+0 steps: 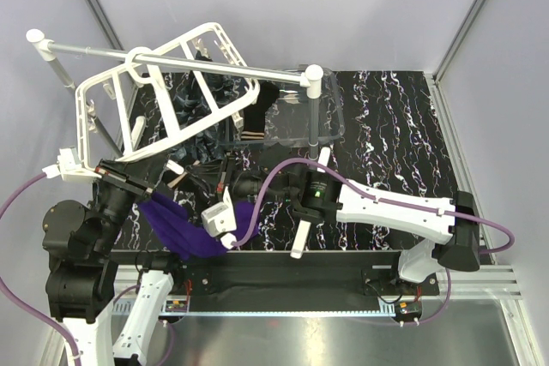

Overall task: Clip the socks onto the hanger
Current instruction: Clamp the sock onto the hanger.

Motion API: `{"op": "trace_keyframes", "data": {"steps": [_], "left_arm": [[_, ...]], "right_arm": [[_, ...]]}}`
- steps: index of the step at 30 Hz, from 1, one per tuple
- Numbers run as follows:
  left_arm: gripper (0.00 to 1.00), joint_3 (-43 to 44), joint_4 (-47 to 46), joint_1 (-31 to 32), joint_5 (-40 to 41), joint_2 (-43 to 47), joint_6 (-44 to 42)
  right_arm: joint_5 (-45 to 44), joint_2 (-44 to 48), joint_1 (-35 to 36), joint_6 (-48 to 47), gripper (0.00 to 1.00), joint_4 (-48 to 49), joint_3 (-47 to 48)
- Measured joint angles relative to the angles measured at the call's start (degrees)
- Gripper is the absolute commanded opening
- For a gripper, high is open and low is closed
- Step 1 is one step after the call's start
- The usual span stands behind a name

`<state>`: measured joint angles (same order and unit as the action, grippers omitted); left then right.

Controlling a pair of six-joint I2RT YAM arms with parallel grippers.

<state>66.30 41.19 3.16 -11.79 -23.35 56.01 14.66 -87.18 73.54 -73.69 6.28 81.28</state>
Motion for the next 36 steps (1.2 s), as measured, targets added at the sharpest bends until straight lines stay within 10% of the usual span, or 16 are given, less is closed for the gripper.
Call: {"op": "trace_keyframes", "data": {"steps": [14, 36], "left_arm": [[0.70, 0.0, 0.4, 0.0, 0.0, 0.9, 0.4], [0.77, 0.6, 7.3, 0.0, 0.8, 9.1, -0.4]], "right_arm": [[0.1, -2.1, -0.7, 0.3, 0.00, 1.0, 1.7], [1.1, -3.0, -1.3, 4.8, 0.15, 4.6, 1.6]]}}
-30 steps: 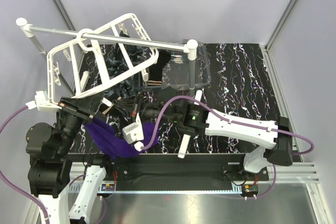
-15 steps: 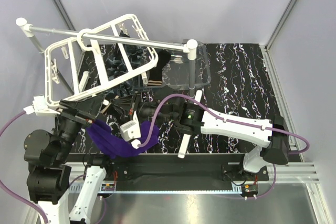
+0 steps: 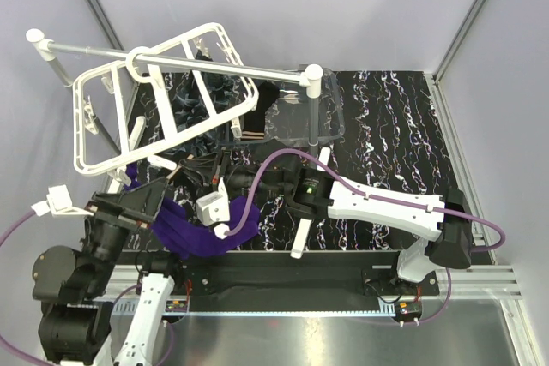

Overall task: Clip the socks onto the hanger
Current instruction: Clamp the sock onto the hanger, then open the clamp at the hanger.

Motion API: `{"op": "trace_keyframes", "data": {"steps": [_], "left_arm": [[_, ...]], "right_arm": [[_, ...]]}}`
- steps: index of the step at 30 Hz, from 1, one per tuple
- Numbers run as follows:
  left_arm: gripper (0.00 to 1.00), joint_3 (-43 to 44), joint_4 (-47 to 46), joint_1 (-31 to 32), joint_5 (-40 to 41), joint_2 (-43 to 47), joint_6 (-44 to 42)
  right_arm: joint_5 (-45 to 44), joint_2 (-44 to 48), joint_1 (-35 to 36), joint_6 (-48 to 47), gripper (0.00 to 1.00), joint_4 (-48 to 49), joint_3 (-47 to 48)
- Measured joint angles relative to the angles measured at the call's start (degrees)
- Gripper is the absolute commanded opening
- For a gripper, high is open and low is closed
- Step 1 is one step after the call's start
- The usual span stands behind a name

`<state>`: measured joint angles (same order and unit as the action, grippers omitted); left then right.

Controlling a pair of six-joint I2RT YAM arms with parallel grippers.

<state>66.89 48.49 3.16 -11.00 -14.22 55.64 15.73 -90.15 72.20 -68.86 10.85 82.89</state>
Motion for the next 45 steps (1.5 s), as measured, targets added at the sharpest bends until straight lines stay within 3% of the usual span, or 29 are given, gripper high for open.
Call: {"op": "trace_keyframes", "data": {"steps": [9, 10, 14, 16, 18, 26, 35, 40, 45], "left_arm": [[0.63, 3.8, 4.6, 0.0, -3.2, 5.7, -4.5], [0.55, 4.0, 4.5, 0.0, -4.0, 6.6, -4.7], [0.52, 4.6, 2.8, 0.0, -7.2, 8.7, -5.3], [0.52, 5.3, 1.0, 0.0, -8.8, 8.7, -5.3], [0.52, 5.6, -1.0, 0.0, -10.3, 8.7, -5.2], [0.49, 4.9, -8.3, 0.0, -15.1, 7.6, -4.1], [0.46, -2.1, -15.3, -2.8, -22.8, -1.4, -3.0], [0.42, -10.1, -22.8, -4.5, -25.9, -5.0, 1.3], [0.42, -7.9, -25.2, -4.6, -27.9, -11.7, 1.3]], "right_arm": [[-1.3, 0.0, 0.0, 4.8, 0.29, 1.1, -0.9], [-1.4, -0.1, 0.0, 5.5, 0.31, 1.2, -0.9], [-1.9, -0.8, 0.0, 9.6, 0.53, 1.2, -0.8], [-2.7, -1.1, 0.0, 11.8, 0.55, 0.2, -0.8], [-3.3, -1.1, 0.0, 14.0, 0.68, -0.5, -0.8], [-10.3, 2.1, 1.3, 24.0, 0.67, -7.5, -1.4], [-20.9, 21.4, 2.4, 31.9, 0.65, -16.3, -12.0], [-25.2, 27.8, 2.4, 30.6, 0.65, -13.4, -17.3], [-27.4, 25.2, -0.2, 29.6, 0.65, -7.8, -19.3]]}}
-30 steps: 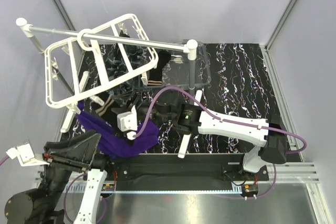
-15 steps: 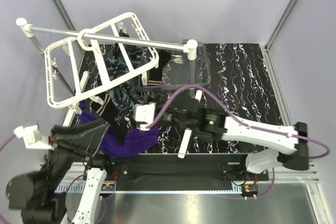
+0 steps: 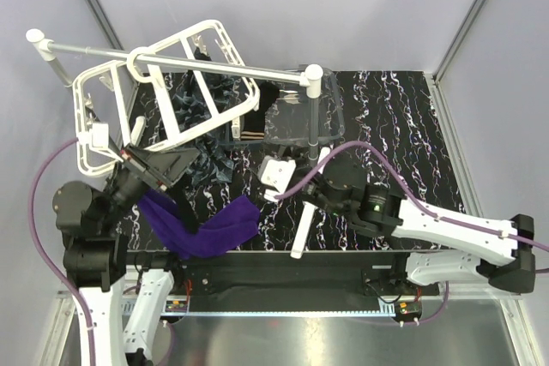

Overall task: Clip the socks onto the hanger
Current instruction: Open the clamp at the hanger.

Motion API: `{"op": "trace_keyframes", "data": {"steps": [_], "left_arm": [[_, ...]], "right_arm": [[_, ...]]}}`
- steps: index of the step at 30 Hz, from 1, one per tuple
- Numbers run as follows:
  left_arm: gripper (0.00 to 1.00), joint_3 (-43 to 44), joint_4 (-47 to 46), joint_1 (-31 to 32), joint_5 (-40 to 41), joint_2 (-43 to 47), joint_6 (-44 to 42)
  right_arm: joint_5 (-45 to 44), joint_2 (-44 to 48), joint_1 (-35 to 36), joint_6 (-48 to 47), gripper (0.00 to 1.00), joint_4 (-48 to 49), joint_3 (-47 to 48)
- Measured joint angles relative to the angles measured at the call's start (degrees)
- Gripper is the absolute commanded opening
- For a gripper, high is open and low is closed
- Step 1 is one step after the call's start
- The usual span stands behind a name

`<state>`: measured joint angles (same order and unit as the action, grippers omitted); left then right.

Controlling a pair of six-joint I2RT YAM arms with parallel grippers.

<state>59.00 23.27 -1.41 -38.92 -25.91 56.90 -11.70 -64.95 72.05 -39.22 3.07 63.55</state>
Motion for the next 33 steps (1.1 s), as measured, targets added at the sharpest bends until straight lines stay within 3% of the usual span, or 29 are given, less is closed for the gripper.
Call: {"op": "trace_keyframes", "data": {"steps": [7, 15, 20, 33], "left_arm": [[0.41, 4.7, -0.5, 1.3, -0.5, -4.6, -2.7], [0.41, 6.8, 3.1, 15.5, 4.9, -9.7, -7.6], [0.44, 5.8, 3.4, 20.2, 9.0, -9.7, -8.5], [0.45, 4.7, 3.6, 21.1, 15.5, -6.8, -10.5]], "right_arm": [[0.3, -5.7, -5.2, 0.4, 0.65, 7.4, 0.0], [1.2, -11.6, -8.4, 0.5, 0.65, 17.4, 0.0], [3.3, -12.7, -8.6, 0.0, 0.61, 24.0, -0.4], [6.5, -13.3, -8.7, 0.2, 0.57, 36.9, -6.8]]}}
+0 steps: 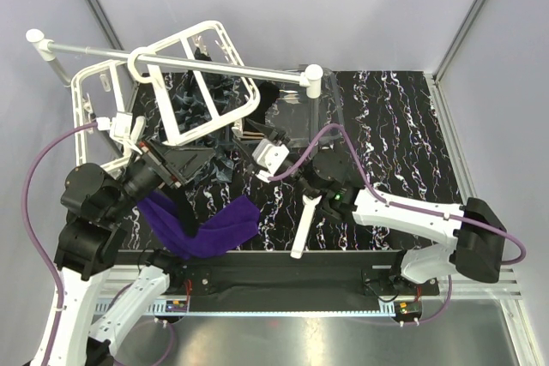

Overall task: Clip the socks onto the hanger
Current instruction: Open the clamp at the hanger.

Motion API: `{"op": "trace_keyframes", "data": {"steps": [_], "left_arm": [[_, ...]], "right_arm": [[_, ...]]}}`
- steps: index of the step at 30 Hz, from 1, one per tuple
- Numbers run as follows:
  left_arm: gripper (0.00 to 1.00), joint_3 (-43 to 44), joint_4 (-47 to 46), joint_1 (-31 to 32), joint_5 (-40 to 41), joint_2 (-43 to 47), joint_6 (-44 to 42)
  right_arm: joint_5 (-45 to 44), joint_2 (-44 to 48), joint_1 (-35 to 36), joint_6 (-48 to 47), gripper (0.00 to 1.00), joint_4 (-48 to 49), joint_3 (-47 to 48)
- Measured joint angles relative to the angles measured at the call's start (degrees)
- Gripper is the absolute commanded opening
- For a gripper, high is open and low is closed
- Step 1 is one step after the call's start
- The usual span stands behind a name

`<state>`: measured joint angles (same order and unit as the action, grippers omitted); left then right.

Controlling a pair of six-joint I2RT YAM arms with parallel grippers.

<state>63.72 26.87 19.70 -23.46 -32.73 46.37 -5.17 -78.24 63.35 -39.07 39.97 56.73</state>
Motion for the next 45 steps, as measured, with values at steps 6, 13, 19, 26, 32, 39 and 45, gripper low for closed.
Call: {"op": "trace_keyframes", "data": {"steps": [6, 13, 19, 26, 32, 39, 45], "left_arm": [[0.45, 0.0, 0.0, 0.0, 0.0, 0.0, 0.0], [0.45, 0.0, -0.7, 0.0, -0.1, -0.5, 0.0], [0.48, 0.4, -1.3, 0.3, -0.8, -2.4, 0.0], [0.51, 1.7, -0.9, 3.4, 0.5, -6.1, -0.2], [0.56, 3.3, 0.5, 12.7, 9.7, -9.7, 1.5], [0.52, 4.7, 0.9, 23.3, 25.9, -12.9, 5.4], [0.54, 5.2, 3.9, 32.3, 43.0, -13.7, 11.7]], "right_arm": [[-0.2, -1.6, 0.0, 1.0, 0.50, 4.9, -0.1], [-0.1, -2.3, 0.0, 2.1, 0.36, 6.6, -0.1], [-0.2, -2.3, 0.0, 3.4, 0.15, 7.1, -0.1], [-0.2, -2.2, 0.0, 4.0, 0.03, 5.5, -0.1], [-0.4, -0.4, 0.0, 3.1, 0.00, -1.6, 0.4], [-1.5, 2.7, -0.1, 0.8, 0.00, -9.2, 1.5], [-1.4, 2.8, -0.2, -4.0, 0.00, -14.2, 3.9]]}}
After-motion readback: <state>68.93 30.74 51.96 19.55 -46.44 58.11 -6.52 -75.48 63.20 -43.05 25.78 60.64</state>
